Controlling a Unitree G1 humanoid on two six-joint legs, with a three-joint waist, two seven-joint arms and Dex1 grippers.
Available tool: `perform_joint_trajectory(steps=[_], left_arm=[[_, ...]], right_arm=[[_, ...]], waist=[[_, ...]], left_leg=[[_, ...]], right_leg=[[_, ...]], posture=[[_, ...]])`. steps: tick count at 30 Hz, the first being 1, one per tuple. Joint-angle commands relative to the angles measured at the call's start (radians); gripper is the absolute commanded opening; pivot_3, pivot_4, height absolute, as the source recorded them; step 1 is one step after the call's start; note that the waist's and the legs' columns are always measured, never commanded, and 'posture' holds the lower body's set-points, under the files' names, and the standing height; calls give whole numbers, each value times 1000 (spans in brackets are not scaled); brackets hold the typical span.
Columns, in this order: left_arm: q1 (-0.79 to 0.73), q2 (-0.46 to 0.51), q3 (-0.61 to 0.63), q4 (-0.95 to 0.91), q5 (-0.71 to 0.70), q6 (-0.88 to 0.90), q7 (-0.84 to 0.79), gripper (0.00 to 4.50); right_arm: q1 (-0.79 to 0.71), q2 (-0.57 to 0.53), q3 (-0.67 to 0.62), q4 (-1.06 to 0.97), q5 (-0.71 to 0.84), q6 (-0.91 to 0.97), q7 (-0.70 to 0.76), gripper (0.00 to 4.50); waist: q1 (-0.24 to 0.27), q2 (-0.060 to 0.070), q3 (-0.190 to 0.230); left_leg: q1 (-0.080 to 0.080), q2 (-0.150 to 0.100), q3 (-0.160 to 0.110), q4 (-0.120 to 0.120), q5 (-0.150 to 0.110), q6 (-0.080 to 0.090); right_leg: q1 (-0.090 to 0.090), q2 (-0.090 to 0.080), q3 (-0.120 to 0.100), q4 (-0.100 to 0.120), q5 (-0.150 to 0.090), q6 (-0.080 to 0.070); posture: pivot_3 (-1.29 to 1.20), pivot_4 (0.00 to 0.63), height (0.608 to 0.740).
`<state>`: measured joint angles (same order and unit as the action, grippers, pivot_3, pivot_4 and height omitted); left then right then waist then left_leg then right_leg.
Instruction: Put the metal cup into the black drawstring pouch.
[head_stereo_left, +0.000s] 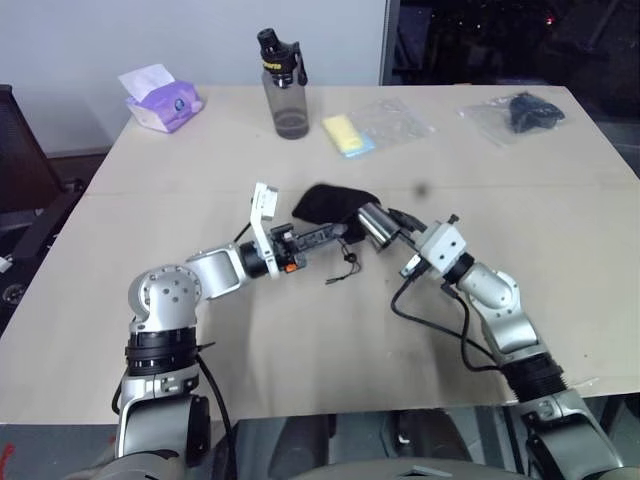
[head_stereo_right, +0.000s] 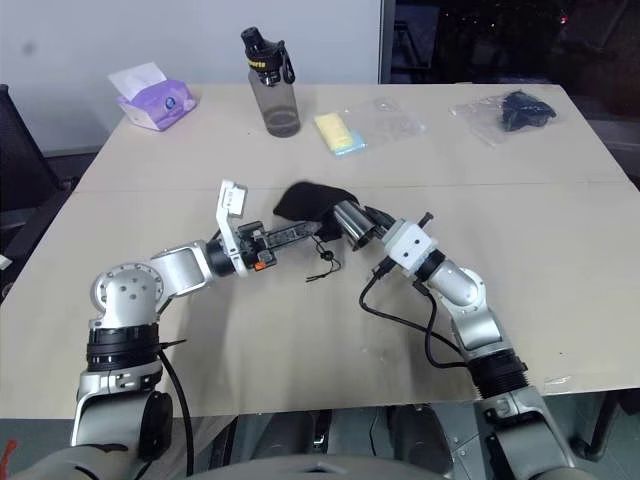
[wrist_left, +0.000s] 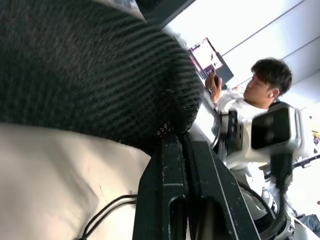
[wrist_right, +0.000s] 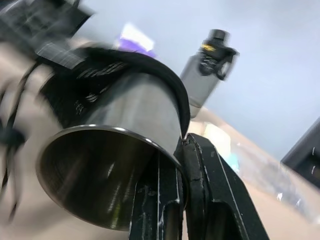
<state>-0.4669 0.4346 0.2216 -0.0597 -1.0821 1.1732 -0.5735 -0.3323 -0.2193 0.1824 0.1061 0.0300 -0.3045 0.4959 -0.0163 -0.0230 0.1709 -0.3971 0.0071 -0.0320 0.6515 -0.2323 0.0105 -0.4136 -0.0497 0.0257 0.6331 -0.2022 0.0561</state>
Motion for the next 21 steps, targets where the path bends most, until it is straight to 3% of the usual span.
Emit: perform_joint_trajectory(steps=[1, 8, 16, 21], left_arm=[[-12, 2, -5, -40, -15, -6, -26, 0], [-17, -24, -8, -73, -64, 4, -51, 0], [-16, -60, -18, -120, -113, 12, -41, 0], [-4, -75, -29, -136, -115, 14, -34, 0]], right_arm=[[-2, 42, -3, -88, 87, 96, 13, 82], [-42, 132, -5, -73, 125, 314, -40, 82], [-110, 117, 47, -84, 76, 458, -14, 82], [-127, 194, -18, -122, 194, 581, -47, 82]], waist=[[0, 0, 0], [0, 0, 0], [-1, 0, 0], [-1, 0, 0]], left_leg=[[0, 0, 0, 0, 0, 0], [0, 0, -1, 0, 0, 0], [0, 0, 0, 0, 0, 0], [0, 0, 0, -1, 0, 0]], right_leg=[[0, 0, 0, 0, 0, 0], [0, 0, 0, 0, 0, 0], [0, 0, -1, 0, 0, 0], [0, 0, -2, 0, 0, 0]], posture=[[0, 150, 740], [0, 150, 740], [0, 150, 740], [0, 150, 740]])
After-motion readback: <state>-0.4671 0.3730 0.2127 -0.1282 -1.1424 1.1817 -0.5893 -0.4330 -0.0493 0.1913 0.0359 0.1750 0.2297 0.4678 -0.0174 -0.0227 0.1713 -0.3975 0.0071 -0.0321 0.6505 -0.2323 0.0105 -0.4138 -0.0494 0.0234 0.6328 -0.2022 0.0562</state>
